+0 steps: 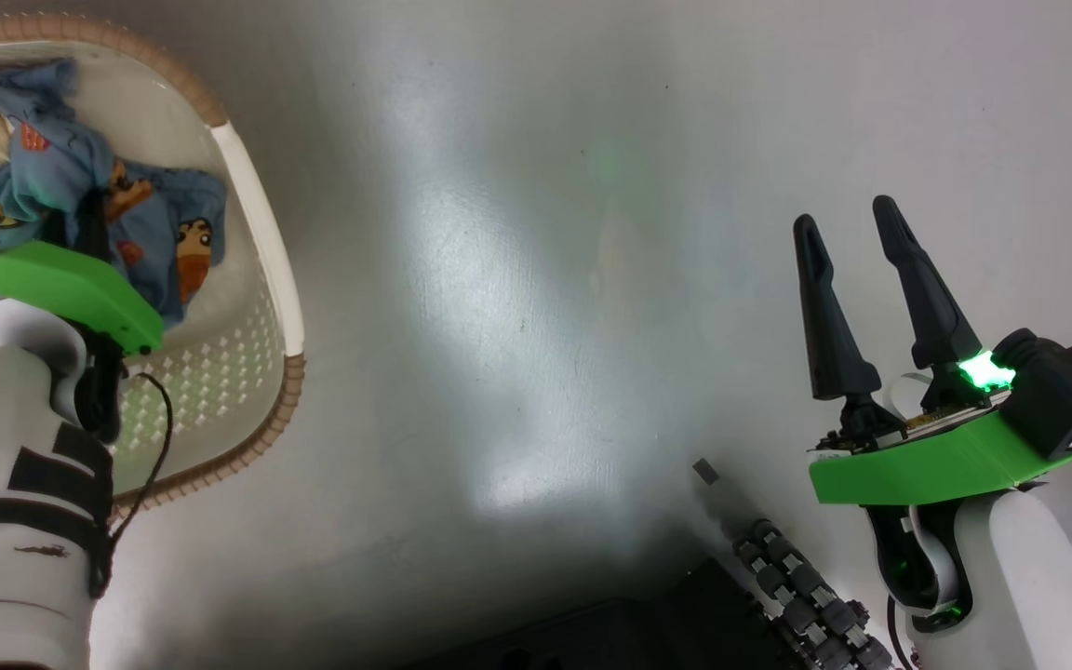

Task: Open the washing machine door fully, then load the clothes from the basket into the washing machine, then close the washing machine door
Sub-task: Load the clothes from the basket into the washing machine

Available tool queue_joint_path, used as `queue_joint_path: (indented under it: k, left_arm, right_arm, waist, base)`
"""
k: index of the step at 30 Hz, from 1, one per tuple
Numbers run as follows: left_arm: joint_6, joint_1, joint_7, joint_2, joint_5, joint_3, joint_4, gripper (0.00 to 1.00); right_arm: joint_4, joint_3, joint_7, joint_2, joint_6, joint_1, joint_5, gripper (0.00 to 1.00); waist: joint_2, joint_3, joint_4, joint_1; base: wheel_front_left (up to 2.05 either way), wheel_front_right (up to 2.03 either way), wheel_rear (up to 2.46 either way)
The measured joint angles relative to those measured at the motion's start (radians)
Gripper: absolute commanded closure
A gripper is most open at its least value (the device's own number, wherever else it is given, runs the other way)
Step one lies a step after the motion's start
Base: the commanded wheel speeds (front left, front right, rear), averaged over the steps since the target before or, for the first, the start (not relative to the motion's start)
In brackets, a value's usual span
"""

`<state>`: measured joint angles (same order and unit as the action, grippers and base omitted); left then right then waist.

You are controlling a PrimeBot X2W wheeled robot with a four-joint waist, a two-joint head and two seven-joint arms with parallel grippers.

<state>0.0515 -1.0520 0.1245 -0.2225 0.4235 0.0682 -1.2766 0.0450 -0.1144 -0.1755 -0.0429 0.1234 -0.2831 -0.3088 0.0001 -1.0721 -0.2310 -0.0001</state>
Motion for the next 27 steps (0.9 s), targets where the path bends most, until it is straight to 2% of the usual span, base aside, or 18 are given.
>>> queue_joint_path:
  k: [7,16,23,27]
  left_arm:
    - [0.001,0.008,0.054,0.019,0.028,-0.011,-0.012,1.00]
    - [0.011,0.067,0.124,0.065,0.035,-0.012,0.015,1.00]
    - [-0.008,0.209,0.128,0.091,0.002,-0.068,0.281,1.00]
    - [-0.009,0.316,0.129,0.128,-0.043,-0.119,0.433,1.00]
  right_arm:
    - [-0.021,-0.001,-0.009,0.000,0.000,-0.024,0.000,0.00]
    - [-0.043,0.030,-0.009,0.000,0.000,-0.024,0.012,0.00]
    - [-0.053,0.073,0.009,-0.001,0.000,-0.011,0.028,0.00]
    - [-0.058,0.090,0.026,-0.001,0.000,0.025,0.031,0.00]
  waist:
    - [0.0000,0.019,0.008,0.0001]
    - [-0.0001,0.099,0.047,0.0000]
    - [-0.0001,0.199,0.084,0.0001]
    - [0.0000,0.267,0.103,0.0000]
  base:
    - [0.00,0.00,0.00]
    - [0.00,0.00,0.00]
    - [0.00,0.00,0.00]
    - [0.00,0.00,0.00]
